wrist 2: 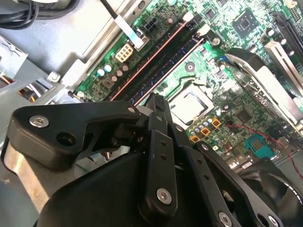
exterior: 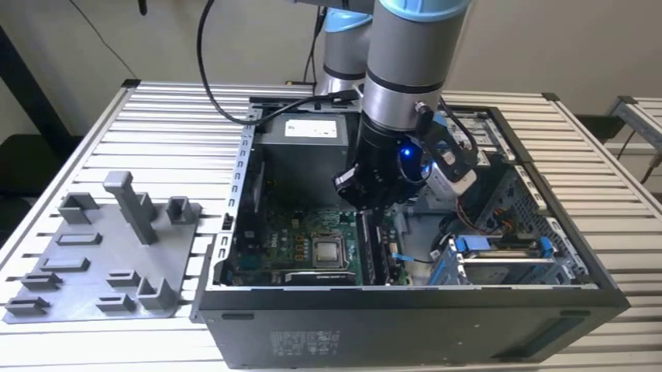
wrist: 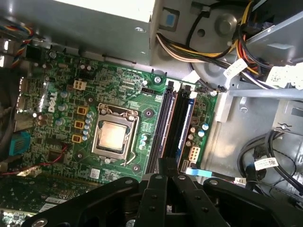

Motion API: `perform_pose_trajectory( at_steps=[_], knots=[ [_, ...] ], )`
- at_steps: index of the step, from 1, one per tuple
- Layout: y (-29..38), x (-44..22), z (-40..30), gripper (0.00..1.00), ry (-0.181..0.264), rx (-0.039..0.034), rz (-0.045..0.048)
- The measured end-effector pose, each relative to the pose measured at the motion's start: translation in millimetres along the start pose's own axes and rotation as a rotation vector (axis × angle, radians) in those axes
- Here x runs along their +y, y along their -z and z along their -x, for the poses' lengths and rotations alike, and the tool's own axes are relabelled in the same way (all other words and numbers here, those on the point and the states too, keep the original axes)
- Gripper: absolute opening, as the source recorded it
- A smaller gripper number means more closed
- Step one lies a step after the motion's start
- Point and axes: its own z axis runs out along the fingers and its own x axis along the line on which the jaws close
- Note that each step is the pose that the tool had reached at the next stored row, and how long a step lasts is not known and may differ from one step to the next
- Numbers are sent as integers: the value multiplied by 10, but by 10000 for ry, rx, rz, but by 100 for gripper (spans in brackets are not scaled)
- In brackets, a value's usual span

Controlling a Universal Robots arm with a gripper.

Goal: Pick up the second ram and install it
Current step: 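Insert the second ram into the second slot, then press down the second ram until it locks into place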

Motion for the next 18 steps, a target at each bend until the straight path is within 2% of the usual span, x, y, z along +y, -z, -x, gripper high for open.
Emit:
perform_pose_trajectory(
  at_steps=[11, 13, 18],
  knots=[
    [0, 0, 0, 11, 2, 0, 0],
    [-1, 0, 0, 11, 0, -51, -10],
    [-2, 0, 0, 11, 1, -57, -7]
  ],
)
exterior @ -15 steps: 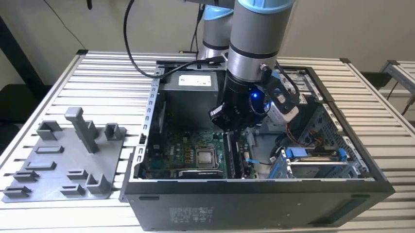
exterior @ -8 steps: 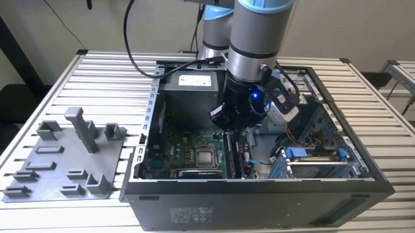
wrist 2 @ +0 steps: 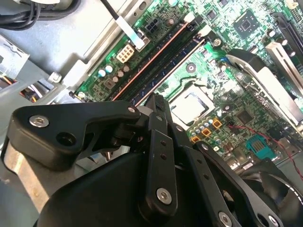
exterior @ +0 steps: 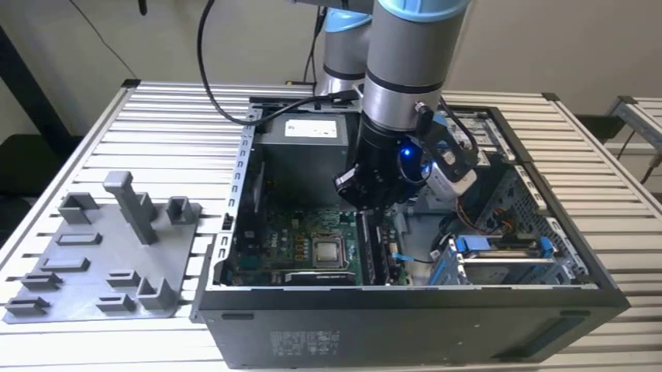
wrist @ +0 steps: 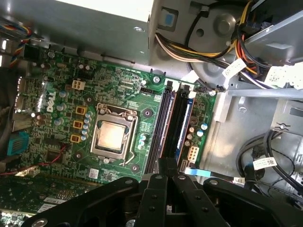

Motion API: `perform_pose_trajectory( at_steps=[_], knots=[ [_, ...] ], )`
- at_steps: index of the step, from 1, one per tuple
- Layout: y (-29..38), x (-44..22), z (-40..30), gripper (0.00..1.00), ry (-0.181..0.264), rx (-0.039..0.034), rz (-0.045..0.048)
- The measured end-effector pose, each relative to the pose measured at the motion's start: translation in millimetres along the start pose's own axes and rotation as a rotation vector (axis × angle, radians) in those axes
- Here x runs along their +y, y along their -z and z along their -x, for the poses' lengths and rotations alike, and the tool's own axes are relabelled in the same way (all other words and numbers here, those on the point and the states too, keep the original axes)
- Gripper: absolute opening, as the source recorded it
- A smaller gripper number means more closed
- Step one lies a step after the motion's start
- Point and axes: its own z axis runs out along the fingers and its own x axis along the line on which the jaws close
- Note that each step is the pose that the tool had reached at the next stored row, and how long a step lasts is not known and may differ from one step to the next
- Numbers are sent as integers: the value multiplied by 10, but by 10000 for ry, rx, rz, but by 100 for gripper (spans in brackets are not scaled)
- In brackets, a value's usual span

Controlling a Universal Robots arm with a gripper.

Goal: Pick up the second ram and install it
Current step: 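Press down the second ram until it locks into place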

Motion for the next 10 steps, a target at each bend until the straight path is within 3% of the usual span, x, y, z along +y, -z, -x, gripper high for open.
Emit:
perform_pose_trajectory(
  at_steps=[3, 10],
  knots=[
    [0, 0, 0, 11, 237, -3, 6],
    [-22, 1, -2, 11, 1501, -28, 41]
  ],
)
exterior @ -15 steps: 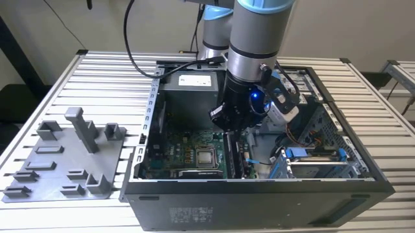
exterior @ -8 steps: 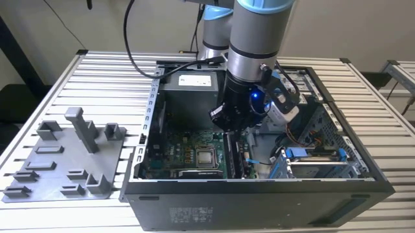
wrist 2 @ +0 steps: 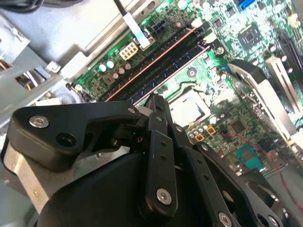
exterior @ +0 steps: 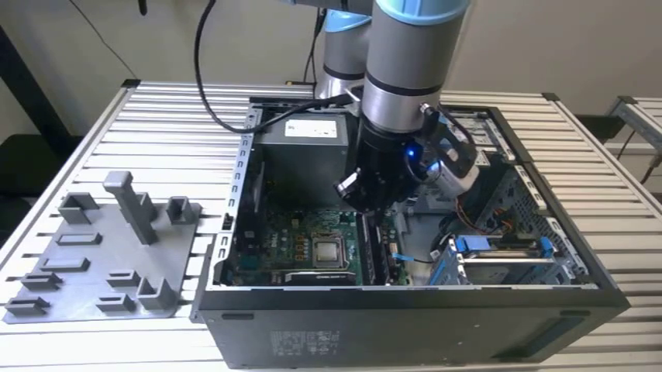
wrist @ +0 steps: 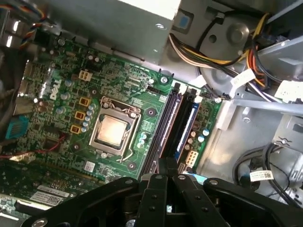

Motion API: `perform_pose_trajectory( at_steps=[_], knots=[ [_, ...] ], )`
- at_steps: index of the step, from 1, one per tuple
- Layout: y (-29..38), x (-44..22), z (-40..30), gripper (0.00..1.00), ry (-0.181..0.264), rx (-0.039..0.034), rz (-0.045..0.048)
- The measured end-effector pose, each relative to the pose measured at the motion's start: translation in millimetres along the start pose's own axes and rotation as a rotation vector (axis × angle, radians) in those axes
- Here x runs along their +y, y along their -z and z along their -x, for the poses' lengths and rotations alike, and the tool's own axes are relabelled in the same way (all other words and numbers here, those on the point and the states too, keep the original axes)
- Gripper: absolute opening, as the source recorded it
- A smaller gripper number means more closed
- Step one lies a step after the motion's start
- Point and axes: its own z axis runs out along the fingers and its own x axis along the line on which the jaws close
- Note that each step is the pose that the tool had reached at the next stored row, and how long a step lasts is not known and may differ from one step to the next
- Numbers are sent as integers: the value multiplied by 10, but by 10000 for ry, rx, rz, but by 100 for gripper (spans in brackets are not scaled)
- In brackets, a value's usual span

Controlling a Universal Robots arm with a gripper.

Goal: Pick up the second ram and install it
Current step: 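Press down the second ram until it locks into place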

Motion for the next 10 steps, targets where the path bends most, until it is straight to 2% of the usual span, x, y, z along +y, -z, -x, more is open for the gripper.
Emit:
perform_pose_trajectory(
  at_steps=[5, 10],
  knots=[
    [-36, 0, -1, 11, 909, -17, 23],
    [-38, 1, -1, 11, 1789, -41, 46]
  ],
)
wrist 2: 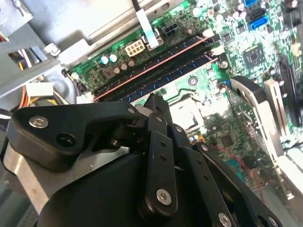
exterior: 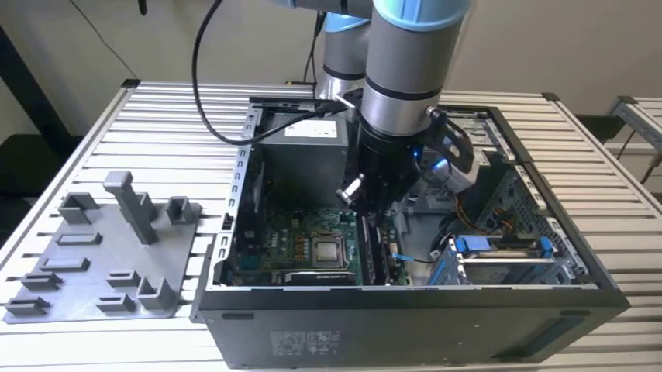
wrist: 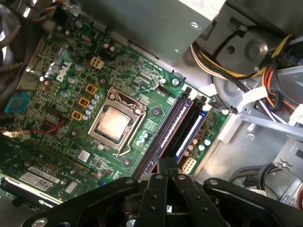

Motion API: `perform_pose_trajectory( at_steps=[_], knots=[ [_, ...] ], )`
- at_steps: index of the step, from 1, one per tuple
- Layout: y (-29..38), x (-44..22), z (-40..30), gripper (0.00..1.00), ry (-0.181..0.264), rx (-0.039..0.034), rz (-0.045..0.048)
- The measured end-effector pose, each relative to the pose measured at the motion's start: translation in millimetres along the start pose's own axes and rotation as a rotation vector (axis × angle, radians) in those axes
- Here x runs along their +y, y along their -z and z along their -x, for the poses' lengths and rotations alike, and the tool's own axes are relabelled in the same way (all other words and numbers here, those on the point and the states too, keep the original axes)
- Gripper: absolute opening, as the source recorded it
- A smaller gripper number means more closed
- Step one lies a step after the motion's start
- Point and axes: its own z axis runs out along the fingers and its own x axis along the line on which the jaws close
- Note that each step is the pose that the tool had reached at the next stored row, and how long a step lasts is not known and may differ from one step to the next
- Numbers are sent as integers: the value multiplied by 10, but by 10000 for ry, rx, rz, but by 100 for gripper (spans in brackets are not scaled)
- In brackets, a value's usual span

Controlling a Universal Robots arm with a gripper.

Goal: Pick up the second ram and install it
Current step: 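Press down the second ram until it locks into place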

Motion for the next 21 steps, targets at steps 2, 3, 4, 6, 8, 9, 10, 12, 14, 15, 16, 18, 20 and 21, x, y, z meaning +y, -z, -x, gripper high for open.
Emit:
perform_pose_trajectory(
  at_steps=[2, 3, 4, 6, 8, 9, 10, 12, 14, 15, 16, 18, 20, 21],
  knots=[
    [-2, 1, 1, 11, 336, -9, 7],
    [-4, 4, 2, 11, 480, -18, 8],
    [-9, 11, 5, 11, 590, -34, 1],
    [-23, 27, 14, 11, 809, -66, -9],
    [-36, 44, 24, 11, 1028, -89, -16],
    [-45, 54, 30, 11, 1145, -99, -20],
    [-56, 62, 34, 11, 1256, -114, -21],
    [-69, 68, 36, 11, 1520, -129, -19],
    [-80, 71, 37, 11, 1840, -140, -13],
    [-85, 72, 36, 11, 2013, -144, -7],
    [-90, 72, 36, 11, 2191, -147, -3],
    [-103, 73, 35, 11, 2566, -157, 10],
    [-117, 73, 35, 11, 2927, -165, 21],
    [-124, 73, 35, 11, 3106, -169, 27]
  ],
)
